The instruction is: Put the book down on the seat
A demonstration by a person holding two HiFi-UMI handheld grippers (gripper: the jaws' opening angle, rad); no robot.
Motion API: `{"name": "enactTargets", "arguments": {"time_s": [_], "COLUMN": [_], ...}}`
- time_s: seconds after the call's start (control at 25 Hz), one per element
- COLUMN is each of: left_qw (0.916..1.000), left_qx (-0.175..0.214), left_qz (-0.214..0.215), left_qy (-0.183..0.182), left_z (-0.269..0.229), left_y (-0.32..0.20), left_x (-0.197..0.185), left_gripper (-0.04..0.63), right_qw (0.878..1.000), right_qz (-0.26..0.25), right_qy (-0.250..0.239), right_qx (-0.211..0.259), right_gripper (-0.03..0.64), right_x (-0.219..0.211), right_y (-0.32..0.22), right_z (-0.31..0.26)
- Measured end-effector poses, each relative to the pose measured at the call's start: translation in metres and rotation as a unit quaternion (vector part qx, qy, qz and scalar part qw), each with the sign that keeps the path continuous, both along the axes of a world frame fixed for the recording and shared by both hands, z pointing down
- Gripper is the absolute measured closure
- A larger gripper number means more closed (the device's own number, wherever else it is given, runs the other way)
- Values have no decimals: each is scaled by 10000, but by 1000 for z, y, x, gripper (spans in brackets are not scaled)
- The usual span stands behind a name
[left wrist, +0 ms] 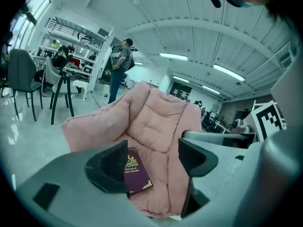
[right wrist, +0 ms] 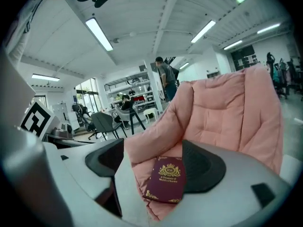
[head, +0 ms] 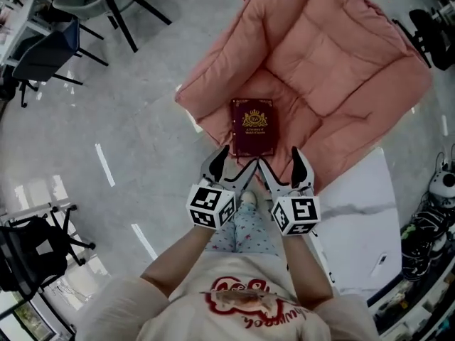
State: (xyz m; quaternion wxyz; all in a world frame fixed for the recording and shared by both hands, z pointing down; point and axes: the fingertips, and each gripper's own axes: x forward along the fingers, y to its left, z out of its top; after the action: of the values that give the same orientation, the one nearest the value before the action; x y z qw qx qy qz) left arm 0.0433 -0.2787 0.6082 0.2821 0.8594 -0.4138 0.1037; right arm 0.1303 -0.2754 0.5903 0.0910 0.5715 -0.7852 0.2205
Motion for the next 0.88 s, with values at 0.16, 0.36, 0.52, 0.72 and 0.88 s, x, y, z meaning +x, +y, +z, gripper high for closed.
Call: {"name": "enactTargets", "arguments": {"time_s": [0.16,0.36,0.52,0.72,0.88], "left_qw": [9994,9984,9956,9918,9897], "left_qx": [295,496,801,1140,1272], "left_qz": [148,192,323,319,262], "left_qy": [37,203,366,471,607], "left_z": [-46,-103,-144,-174,-191], "left_y": [-2,10,20,22,18], "left_x": [-1,-8,-4,-10,-18], "left_gripper": [261,364,365,428,549], "right_qw": [9981,9942,9905,9869,9839], "right_qz": [-222,-370,-488,-554,-663], "right_qy": [119,46,9,-17,1], "right_qx": [565,1010,1282,1518,1660], "right_gripper": [273,348,486,540,589], "right_x": [-9,-29,-42,-54,-65], "right_y": [-8,9,25,31,33], "right_z": [-53,-117,-155,-185,-202]}}
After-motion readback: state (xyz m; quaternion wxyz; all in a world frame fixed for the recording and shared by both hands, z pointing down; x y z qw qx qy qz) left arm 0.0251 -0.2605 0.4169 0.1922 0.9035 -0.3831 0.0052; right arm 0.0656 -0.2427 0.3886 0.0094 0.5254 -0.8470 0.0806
